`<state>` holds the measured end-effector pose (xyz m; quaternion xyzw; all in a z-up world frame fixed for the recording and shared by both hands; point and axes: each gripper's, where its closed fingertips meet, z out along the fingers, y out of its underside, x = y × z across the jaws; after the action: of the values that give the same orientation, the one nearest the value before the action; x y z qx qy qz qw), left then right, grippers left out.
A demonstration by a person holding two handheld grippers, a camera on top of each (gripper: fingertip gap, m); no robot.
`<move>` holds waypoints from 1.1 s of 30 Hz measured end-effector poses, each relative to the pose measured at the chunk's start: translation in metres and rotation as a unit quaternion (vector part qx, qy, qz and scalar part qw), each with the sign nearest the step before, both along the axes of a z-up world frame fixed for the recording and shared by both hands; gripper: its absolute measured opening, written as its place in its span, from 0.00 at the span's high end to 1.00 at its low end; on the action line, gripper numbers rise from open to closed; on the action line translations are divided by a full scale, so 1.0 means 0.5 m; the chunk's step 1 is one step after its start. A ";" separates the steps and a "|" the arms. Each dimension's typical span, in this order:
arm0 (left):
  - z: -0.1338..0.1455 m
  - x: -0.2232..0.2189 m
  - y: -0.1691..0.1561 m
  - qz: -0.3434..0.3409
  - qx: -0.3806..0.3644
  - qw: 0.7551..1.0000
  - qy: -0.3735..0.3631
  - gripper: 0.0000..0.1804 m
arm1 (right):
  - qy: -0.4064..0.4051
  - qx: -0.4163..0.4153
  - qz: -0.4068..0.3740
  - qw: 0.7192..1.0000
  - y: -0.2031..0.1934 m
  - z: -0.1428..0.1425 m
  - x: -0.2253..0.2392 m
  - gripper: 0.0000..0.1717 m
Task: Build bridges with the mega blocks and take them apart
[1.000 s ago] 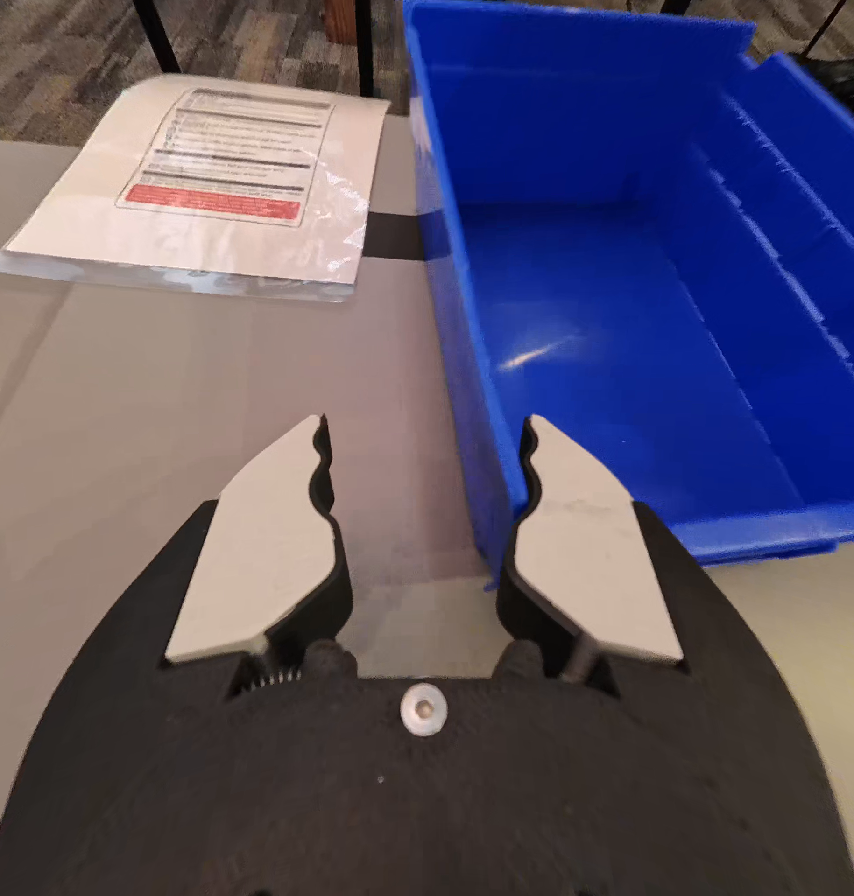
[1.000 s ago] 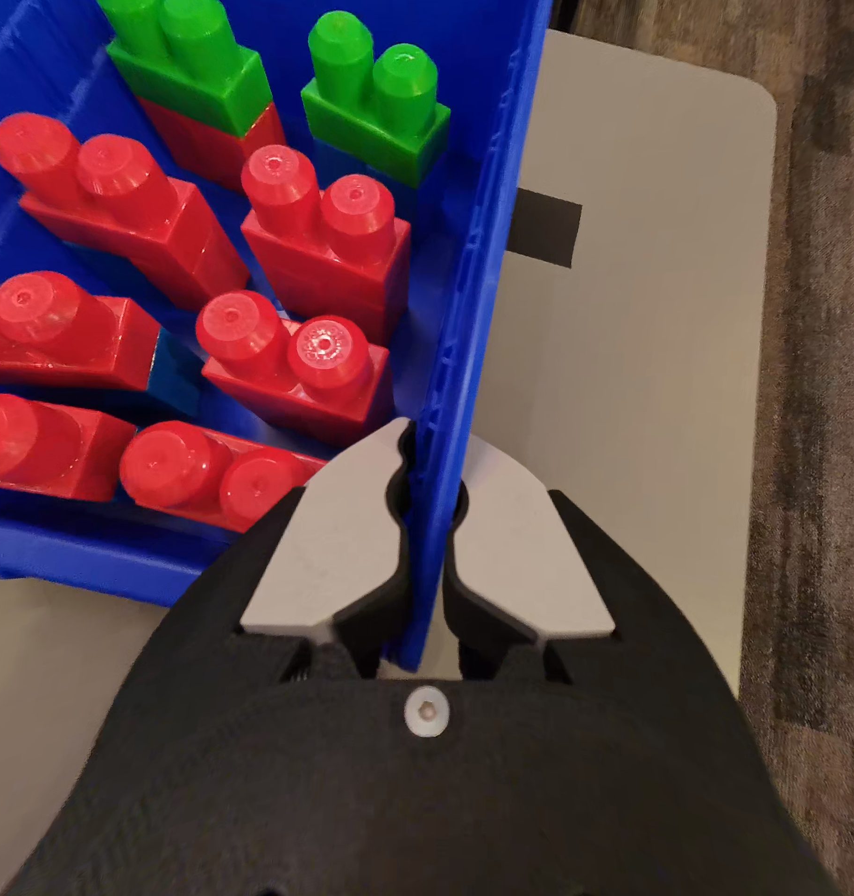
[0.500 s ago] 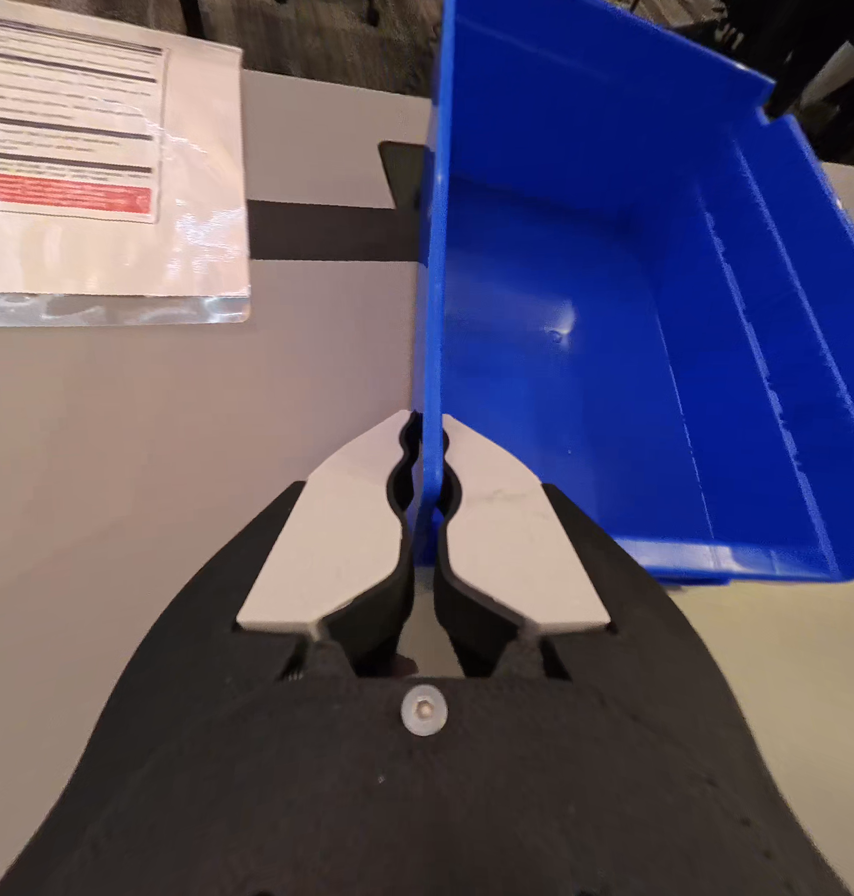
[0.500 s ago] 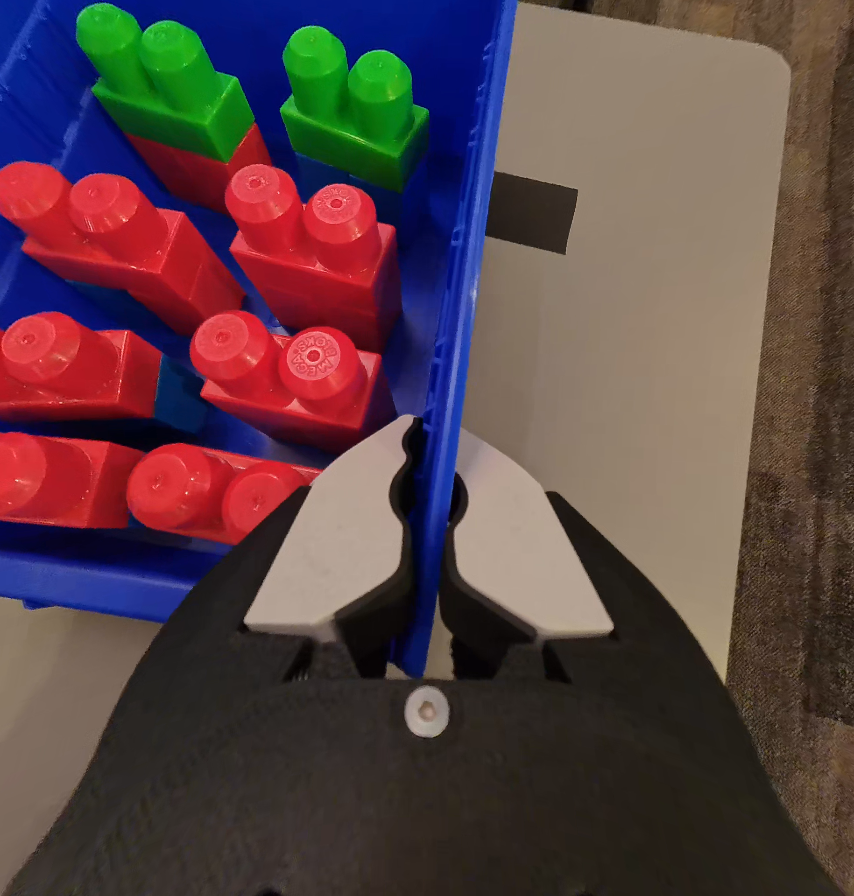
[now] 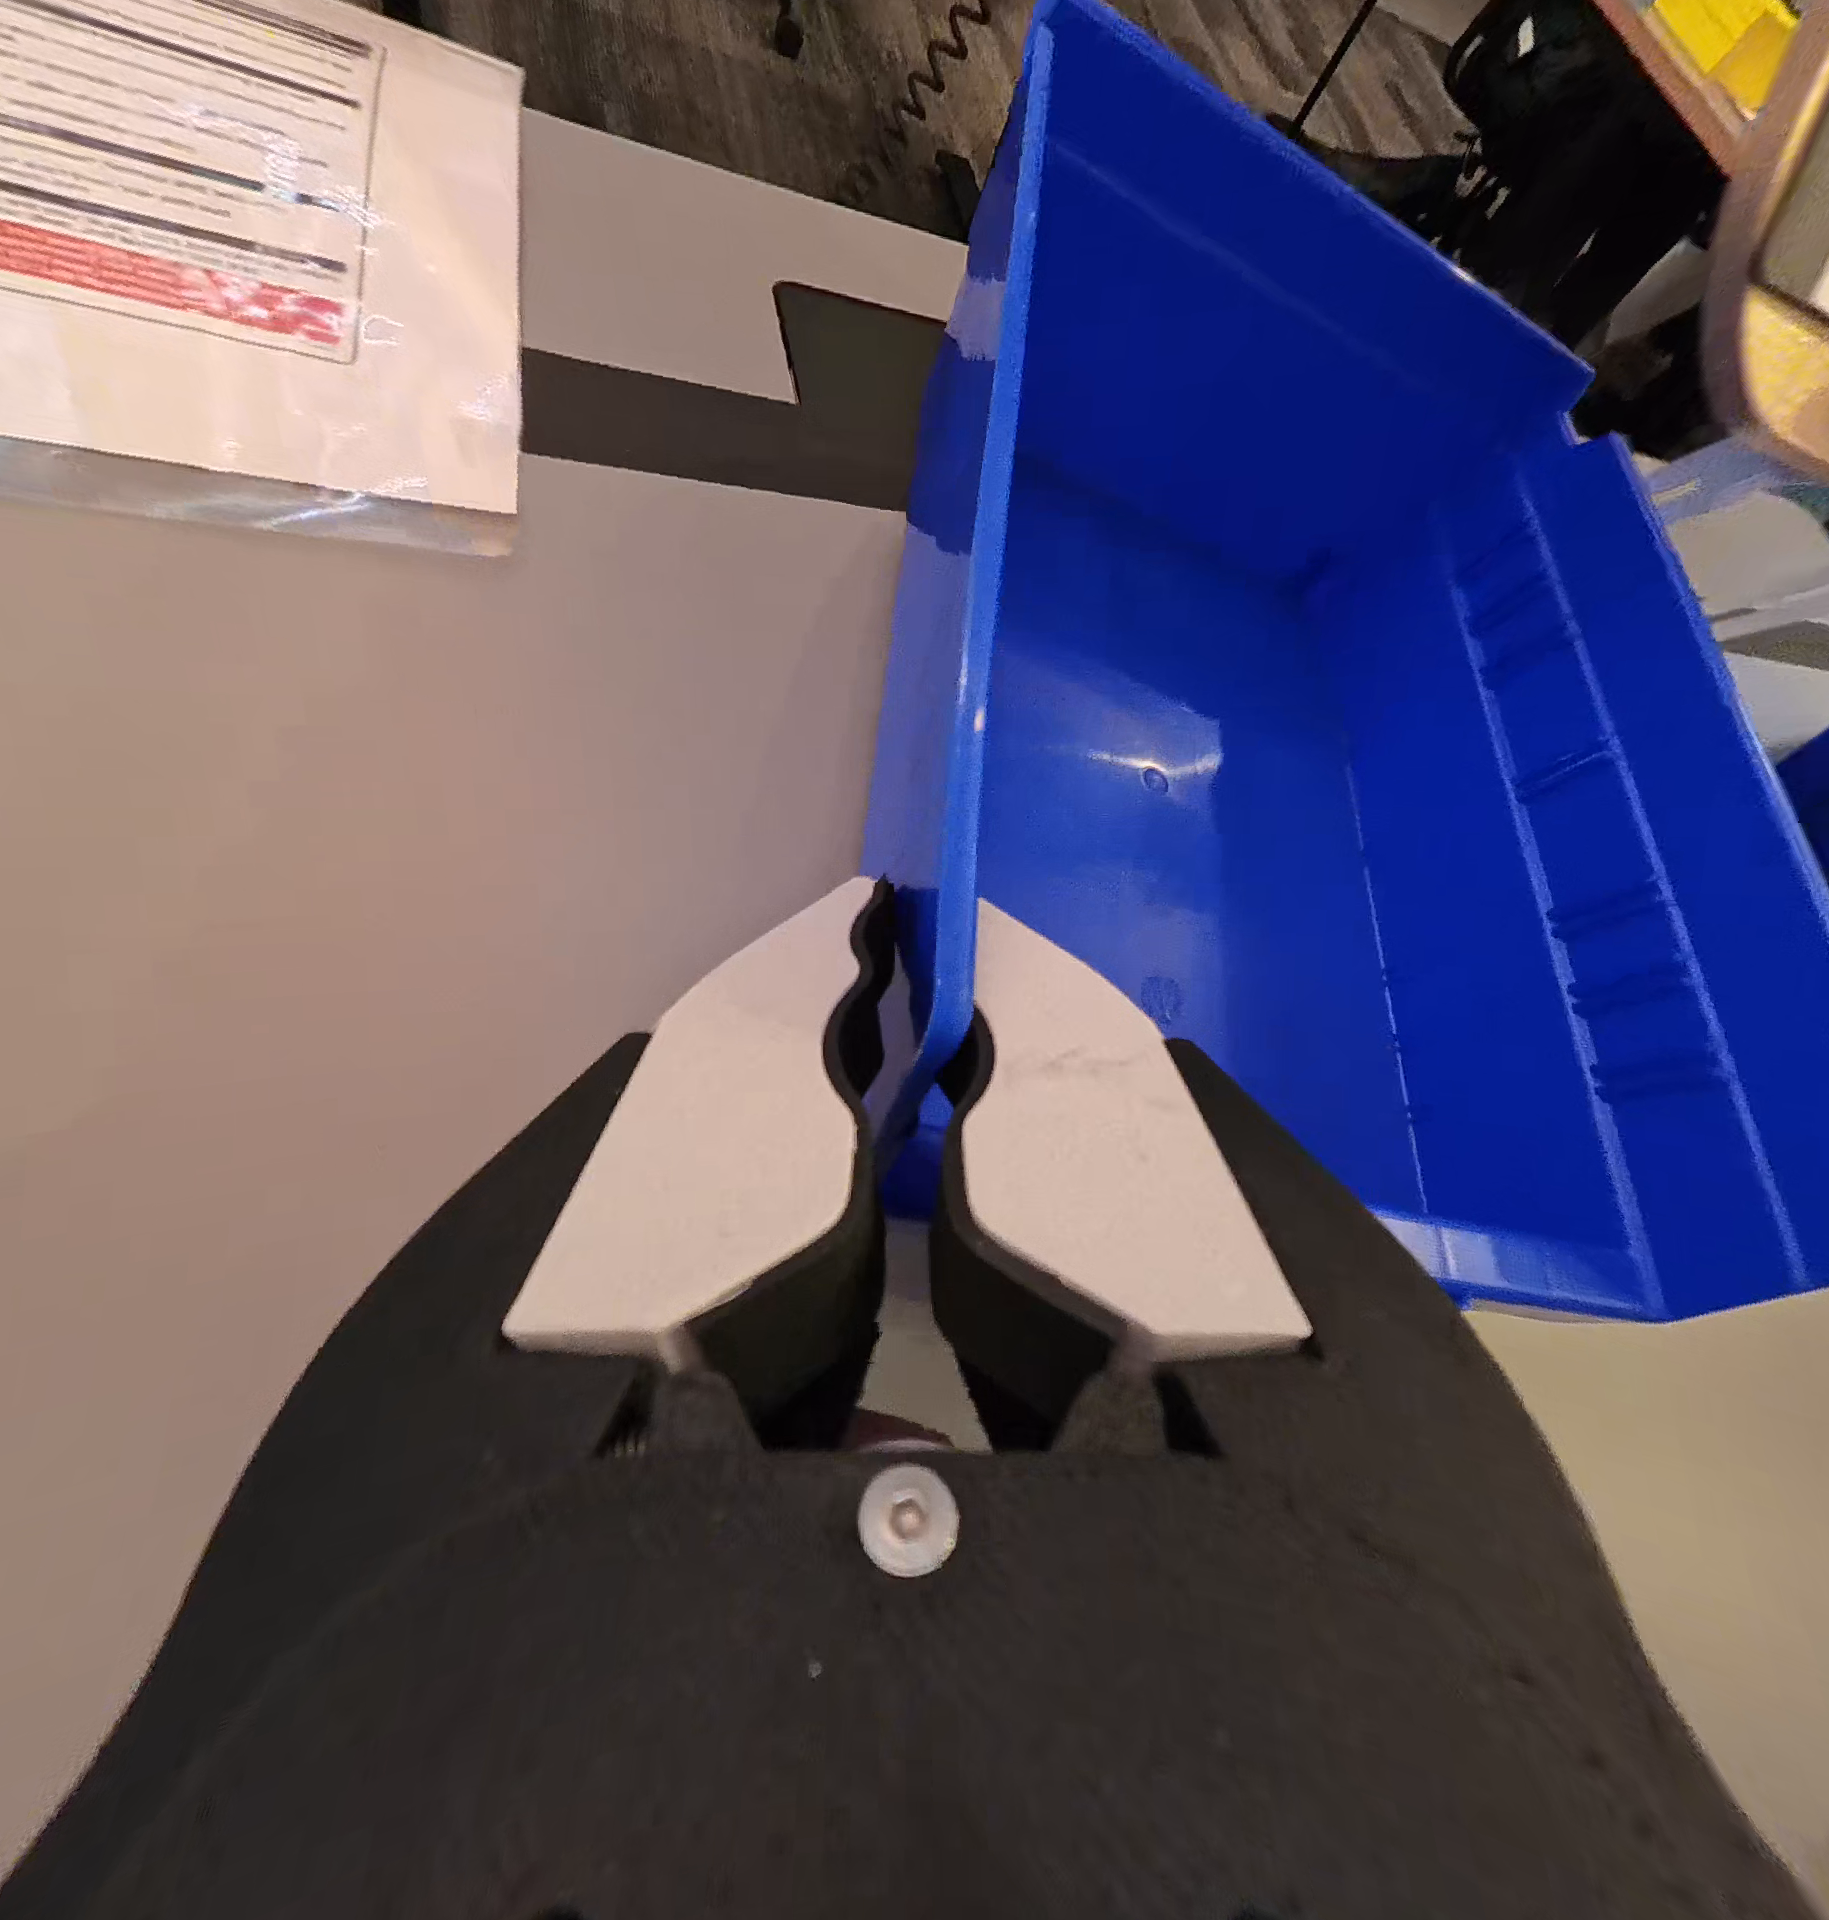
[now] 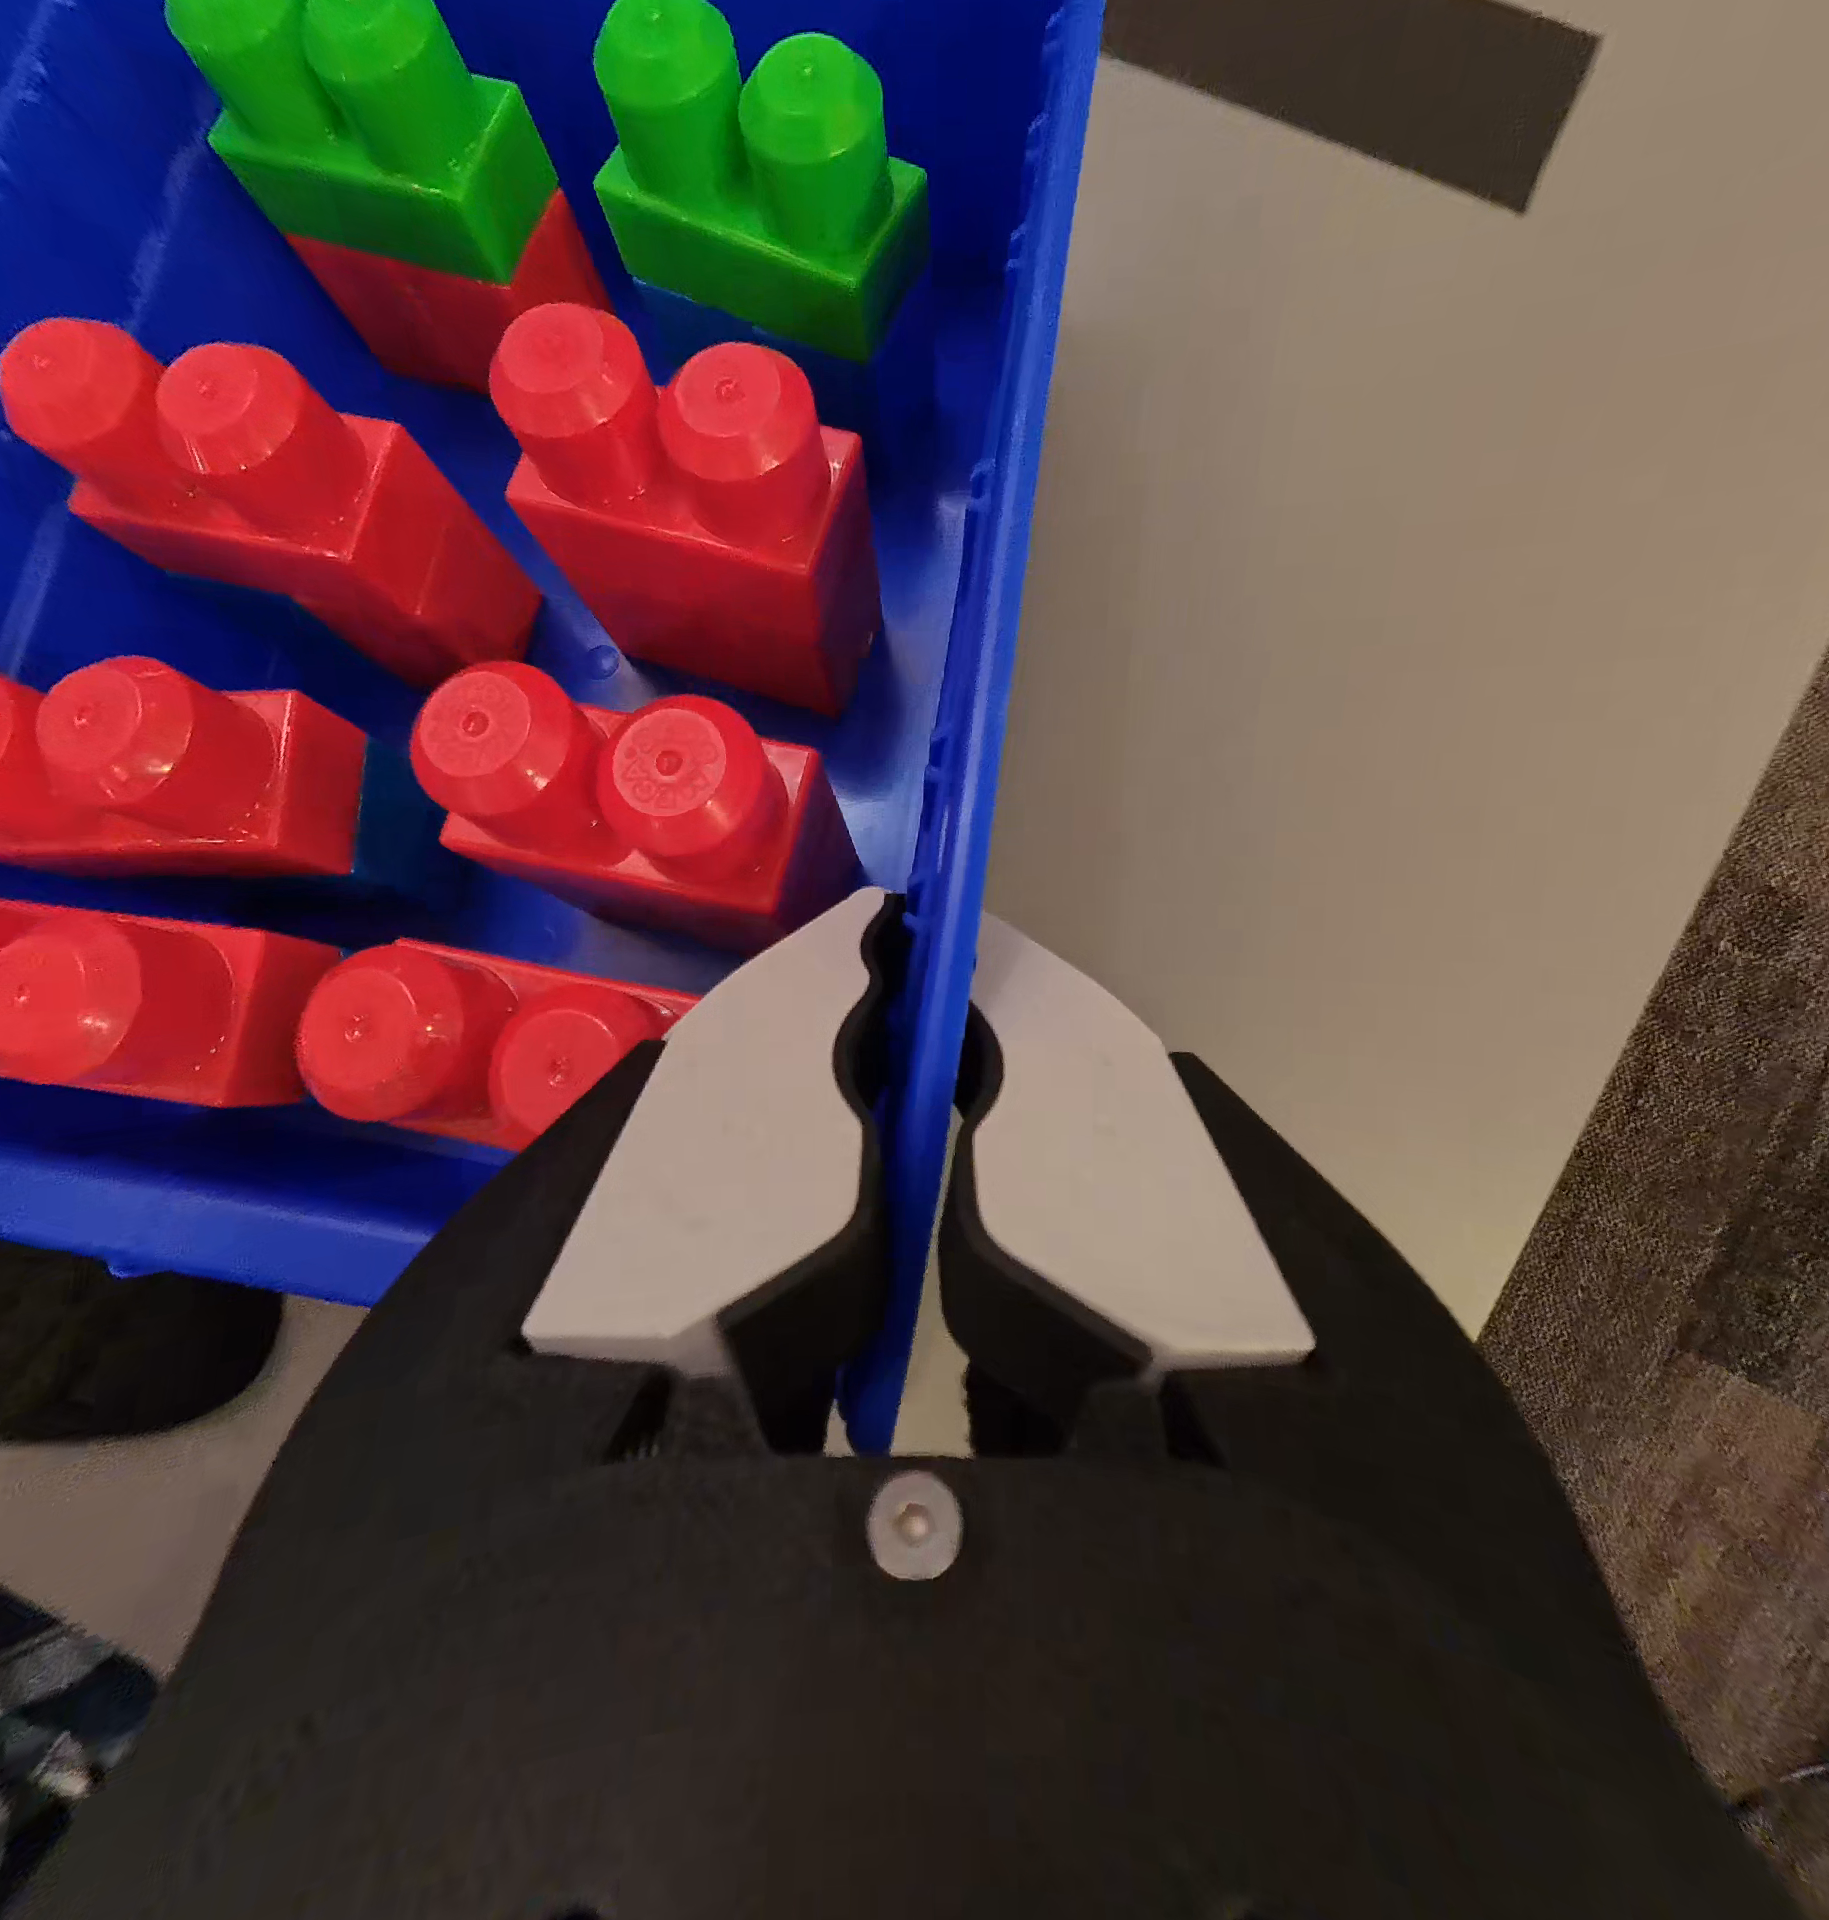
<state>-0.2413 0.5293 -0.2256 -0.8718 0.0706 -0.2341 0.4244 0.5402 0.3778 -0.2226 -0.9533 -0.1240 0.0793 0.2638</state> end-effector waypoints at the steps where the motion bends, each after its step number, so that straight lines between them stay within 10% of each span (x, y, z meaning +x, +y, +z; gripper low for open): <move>1: 0.010 -0.006 -0.015 0.001 0.006 1.000 -0.003 0.97 | 0.000 -0.005 0.009 1.000 -0.013 0.004 -0.014 0.96; 18: 0.095 -0.180 -0.259 0.085 0.049 0.993 0.068 0.97 | 0.021 -0.022 0.199 0.980 -0.117 0.006 -0.408 0.96; 33: 0.139 -0.434 -0.435 0.224 0.088 0.966 0.090 0.97 | 0.061 0.020 0.273 0.960 -0.014 -0.056 -0.873 0.96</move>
<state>-0.4582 0.3117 -0.1559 -0.8419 -0.0680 -0.0460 0.5333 0.1040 0.3708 -0.2507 -0.8710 -0.3645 0.2041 0.2586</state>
